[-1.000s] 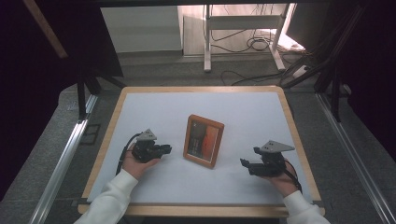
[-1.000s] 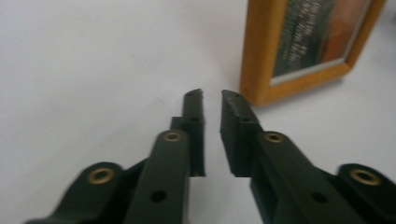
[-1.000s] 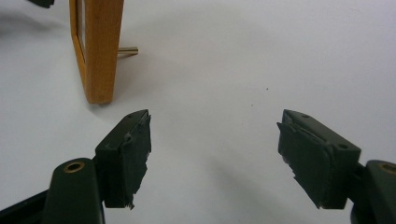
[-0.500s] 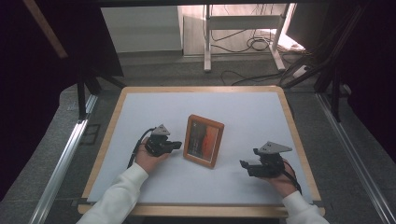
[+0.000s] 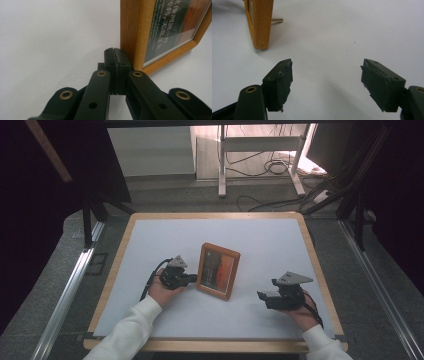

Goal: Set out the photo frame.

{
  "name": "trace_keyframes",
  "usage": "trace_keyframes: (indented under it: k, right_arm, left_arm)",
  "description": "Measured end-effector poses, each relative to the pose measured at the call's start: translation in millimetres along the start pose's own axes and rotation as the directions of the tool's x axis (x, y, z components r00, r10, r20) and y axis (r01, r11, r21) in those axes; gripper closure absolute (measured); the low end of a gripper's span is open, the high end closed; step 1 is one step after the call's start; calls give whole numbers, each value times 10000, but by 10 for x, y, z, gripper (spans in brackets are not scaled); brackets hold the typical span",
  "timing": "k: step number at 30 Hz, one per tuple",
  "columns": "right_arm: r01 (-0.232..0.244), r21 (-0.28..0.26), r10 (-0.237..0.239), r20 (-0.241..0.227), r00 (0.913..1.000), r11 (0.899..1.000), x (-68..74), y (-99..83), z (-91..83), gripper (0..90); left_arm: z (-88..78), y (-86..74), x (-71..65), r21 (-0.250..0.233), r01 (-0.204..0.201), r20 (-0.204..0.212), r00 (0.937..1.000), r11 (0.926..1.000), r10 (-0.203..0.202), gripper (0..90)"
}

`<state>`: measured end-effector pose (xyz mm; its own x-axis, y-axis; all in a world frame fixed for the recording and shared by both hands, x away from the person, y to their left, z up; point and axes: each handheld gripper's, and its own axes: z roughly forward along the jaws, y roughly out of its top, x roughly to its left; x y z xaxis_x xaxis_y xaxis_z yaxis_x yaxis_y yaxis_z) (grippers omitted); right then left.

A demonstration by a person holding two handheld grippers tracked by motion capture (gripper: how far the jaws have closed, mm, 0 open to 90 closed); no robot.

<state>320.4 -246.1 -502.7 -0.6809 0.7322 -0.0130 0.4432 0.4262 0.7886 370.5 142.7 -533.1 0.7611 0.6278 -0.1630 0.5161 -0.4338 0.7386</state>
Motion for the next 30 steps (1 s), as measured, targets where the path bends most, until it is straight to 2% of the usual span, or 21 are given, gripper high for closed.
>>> trace_keyframes:
  k: [14,30]
  right_arm:
    - [40,18,-40,21,10000,10000,-1,-2,5,249]
    - [110,52,-111,61,9999,9999,-11,-10,5,249]
  left_arm:
    - [-11,-36,-45,32,-58,146,9999,10000,57,900]
    - [-21,-73,-134,225,-343,426,9985,9992,333,900]
